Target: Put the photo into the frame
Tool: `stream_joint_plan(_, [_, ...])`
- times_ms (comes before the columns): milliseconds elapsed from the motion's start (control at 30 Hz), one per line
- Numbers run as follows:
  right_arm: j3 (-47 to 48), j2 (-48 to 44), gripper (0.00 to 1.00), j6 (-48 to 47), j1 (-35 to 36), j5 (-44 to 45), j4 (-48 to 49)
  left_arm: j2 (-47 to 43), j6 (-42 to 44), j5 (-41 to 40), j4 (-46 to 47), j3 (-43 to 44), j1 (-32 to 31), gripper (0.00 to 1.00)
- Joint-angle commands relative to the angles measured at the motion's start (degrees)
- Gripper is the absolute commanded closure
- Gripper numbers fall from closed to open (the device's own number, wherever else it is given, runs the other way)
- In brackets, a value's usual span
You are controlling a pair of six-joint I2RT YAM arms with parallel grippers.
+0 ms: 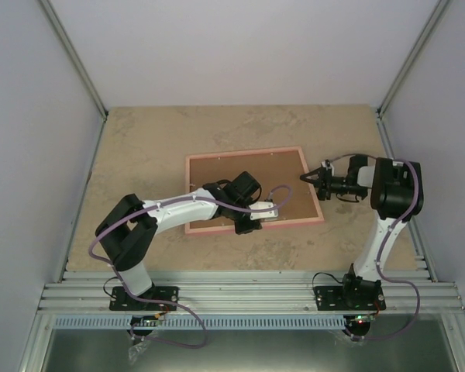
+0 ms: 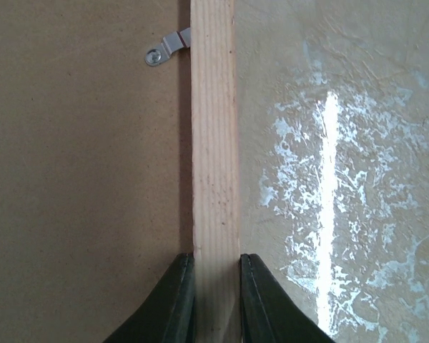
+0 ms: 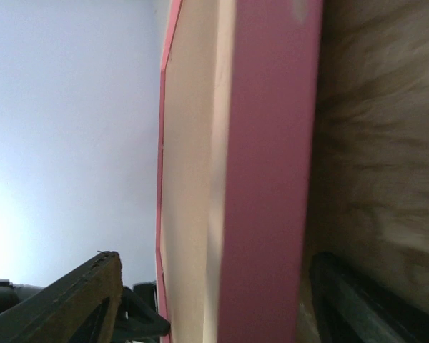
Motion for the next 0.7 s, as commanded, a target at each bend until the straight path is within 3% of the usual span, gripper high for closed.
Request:
stream_joint_plan(0, [0.13,1.77,0.37,2.26,1.32,-4.07,2.72,-3.21,3.45,2.97,4.34,-0.58,-0.71,1.00])
stream_joint_plan(500, [-0.88,1.06,0.66,2.20,1.58,-5.77,4.42,-3.86,3.23,3.17,4.67,-1.91,-1.21,1.00])
stream_joint_plan(600, [-1.11,-0.85,0.78,2.27,1.57,-5.45,4.38,-4.35,3.05,2.61,3.83,-1.21,-1.21,1.00])
stream_joint_plan(667, [-1.21,-2.45,0.85,2.46,1.56,-5.27,4.37,-4.94,2.77,1.75,2.92,-0.48,-1.21,0.89])
